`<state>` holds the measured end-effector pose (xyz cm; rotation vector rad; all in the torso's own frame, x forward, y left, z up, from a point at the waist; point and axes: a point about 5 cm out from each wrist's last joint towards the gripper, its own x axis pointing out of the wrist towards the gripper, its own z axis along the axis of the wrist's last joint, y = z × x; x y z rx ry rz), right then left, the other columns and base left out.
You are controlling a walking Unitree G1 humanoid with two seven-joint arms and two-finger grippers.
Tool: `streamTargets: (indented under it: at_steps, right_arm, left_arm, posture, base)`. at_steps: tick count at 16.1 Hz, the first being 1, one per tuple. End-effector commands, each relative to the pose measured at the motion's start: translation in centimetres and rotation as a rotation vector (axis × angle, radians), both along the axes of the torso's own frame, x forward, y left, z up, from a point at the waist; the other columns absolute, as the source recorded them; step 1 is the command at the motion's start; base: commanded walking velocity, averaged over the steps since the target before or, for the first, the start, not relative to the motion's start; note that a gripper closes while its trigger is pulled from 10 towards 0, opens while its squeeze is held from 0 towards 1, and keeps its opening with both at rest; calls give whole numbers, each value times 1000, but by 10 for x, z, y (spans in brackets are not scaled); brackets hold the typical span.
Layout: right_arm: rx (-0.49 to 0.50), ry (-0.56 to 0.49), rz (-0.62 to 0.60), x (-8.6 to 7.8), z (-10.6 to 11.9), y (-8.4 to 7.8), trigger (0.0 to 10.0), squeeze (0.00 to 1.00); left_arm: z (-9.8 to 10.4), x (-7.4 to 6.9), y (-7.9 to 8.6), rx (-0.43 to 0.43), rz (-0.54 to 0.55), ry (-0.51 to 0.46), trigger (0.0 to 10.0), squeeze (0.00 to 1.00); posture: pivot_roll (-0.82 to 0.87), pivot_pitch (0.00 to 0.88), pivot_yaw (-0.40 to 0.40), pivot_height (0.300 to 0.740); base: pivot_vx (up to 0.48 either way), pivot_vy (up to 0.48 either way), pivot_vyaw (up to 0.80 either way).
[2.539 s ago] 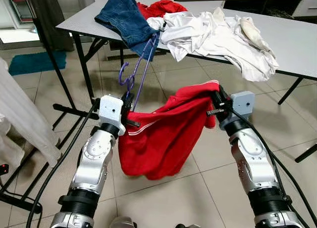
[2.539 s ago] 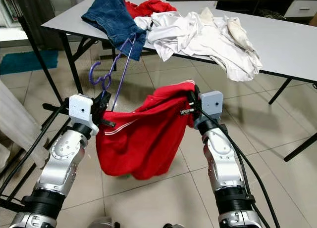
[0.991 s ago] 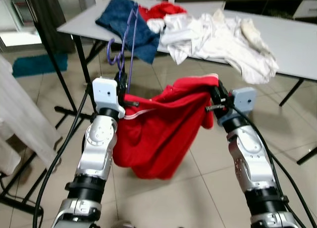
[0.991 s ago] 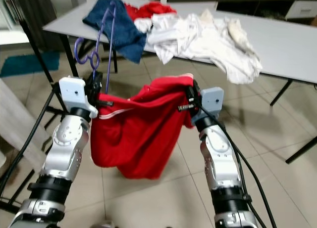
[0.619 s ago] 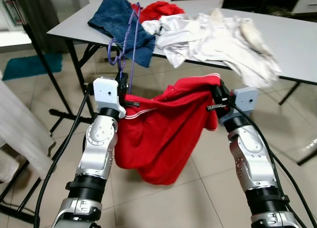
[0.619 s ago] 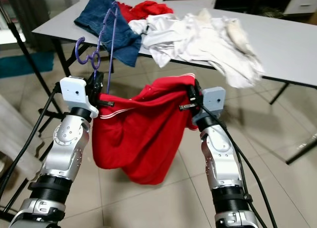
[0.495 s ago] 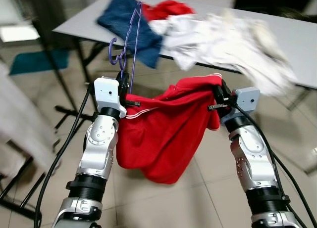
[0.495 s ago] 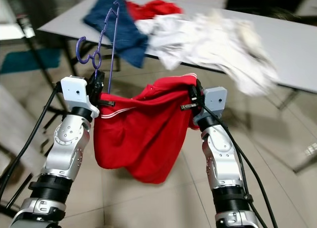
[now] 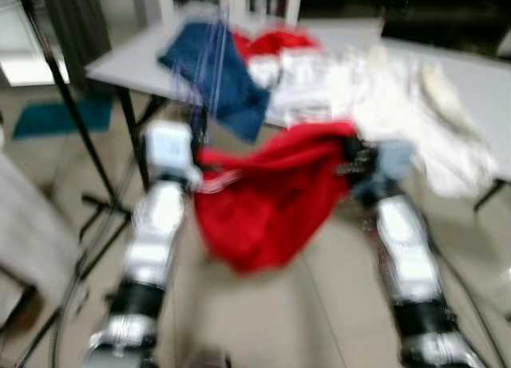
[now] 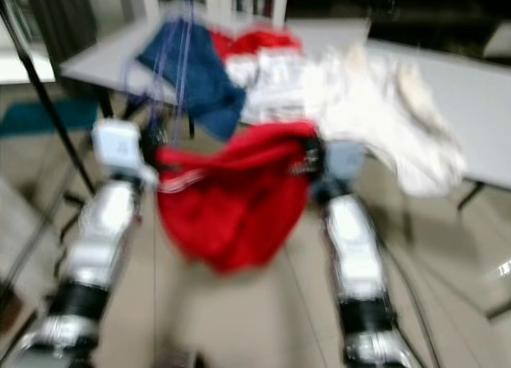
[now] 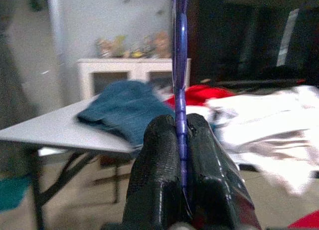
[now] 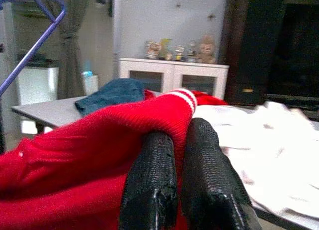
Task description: Hang hanger
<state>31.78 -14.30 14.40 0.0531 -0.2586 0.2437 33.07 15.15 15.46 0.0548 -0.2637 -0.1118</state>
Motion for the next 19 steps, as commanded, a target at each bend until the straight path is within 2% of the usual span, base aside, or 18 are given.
streamTargets:
  at_steps: [1,7,11,19]
  right_arm:
    - [10,-17,-61,2,6,-18,0,0]
    - [13,-36,-67,7,13,-17,0,0]
    - [3,-58,-80,15,22,-23,0,0]
    - [26,-135,-110,27,51,-29,0,0]
  left_arm:
    - [5,0,-10,5,-26,-24,10000,0]
    - [6,1,-10,12,-27,-26,10000,0]
    - [6,0,-10,11,-26,-25,10000,0]
    - [8,1,-11,10,-26,-32,10000,0]
  posture:
    - [242,10,-12,740]
    - [245,8,-12,740]
    - [244,9,-14,740]
    - [244,12,-14,740]
  base:
    - [480,0,0]
    - [480,0,0]
    - [480,0,0]
    - [480,0,0]
